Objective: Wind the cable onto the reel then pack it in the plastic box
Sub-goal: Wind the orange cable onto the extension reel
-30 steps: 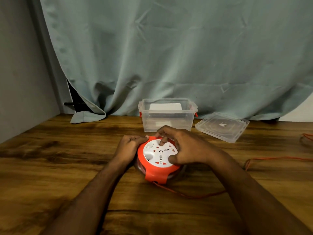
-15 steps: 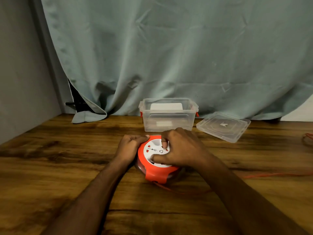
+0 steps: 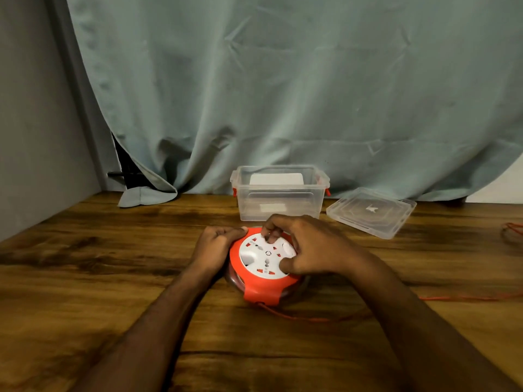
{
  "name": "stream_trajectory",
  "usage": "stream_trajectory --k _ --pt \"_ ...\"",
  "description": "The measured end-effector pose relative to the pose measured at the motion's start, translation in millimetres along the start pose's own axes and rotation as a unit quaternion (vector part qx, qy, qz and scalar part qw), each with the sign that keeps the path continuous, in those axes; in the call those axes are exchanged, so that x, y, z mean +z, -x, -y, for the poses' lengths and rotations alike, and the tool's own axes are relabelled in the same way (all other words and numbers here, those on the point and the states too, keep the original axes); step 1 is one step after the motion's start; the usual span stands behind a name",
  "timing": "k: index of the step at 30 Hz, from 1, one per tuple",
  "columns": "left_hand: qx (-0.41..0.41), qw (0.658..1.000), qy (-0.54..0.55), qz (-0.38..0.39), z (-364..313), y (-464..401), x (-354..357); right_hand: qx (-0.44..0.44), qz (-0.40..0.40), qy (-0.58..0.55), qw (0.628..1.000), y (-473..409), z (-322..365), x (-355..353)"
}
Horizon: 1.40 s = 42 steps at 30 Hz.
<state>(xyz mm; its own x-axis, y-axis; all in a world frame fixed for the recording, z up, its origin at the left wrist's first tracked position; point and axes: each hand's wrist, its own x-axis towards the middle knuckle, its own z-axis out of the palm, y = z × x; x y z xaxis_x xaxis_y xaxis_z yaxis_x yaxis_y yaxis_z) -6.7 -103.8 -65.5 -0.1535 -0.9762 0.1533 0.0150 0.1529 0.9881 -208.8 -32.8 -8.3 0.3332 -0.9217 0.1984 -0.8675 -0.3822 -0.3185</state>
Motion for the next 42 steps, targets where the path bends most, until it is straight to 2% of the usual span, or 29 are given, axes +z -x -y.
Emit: stream_trajectory --k 4,8,16,23,29,36,42 --pt "-0.004 1.000 -0.003 0.002 2 -2 -1 0.001 0.014 -0.018 1.000 0 -1 -2" --pt "0.001 1.000 0.026 -0.015 3 -3 2 0.008 -0.019 0.021 1.000 2 3 -4" --pt "0.009 1.000 0.027 0.001 5 -4 0 0.026 -0.099 0.123 0.987 -7 18 20" --pt "0.015 1.000 0.024 0.004 5 -5 -1 0.020 -0.130 0.075 0.988 -12 22 32" --pt "0.007 1.000 0.011 0.008 5 -4 -1 -0.026 -0.118 0.014 0.993 -3 11 12" --pt "0.014 1.000 0.006 0.006 4 -4 -2 -0.023 -0.013 0.010 1.000 0 4 1" --pt "0.006 1.000 0.004 -0.001 1 -2 0 -0.019 -0.023 0.018 0.999 2 1 0"
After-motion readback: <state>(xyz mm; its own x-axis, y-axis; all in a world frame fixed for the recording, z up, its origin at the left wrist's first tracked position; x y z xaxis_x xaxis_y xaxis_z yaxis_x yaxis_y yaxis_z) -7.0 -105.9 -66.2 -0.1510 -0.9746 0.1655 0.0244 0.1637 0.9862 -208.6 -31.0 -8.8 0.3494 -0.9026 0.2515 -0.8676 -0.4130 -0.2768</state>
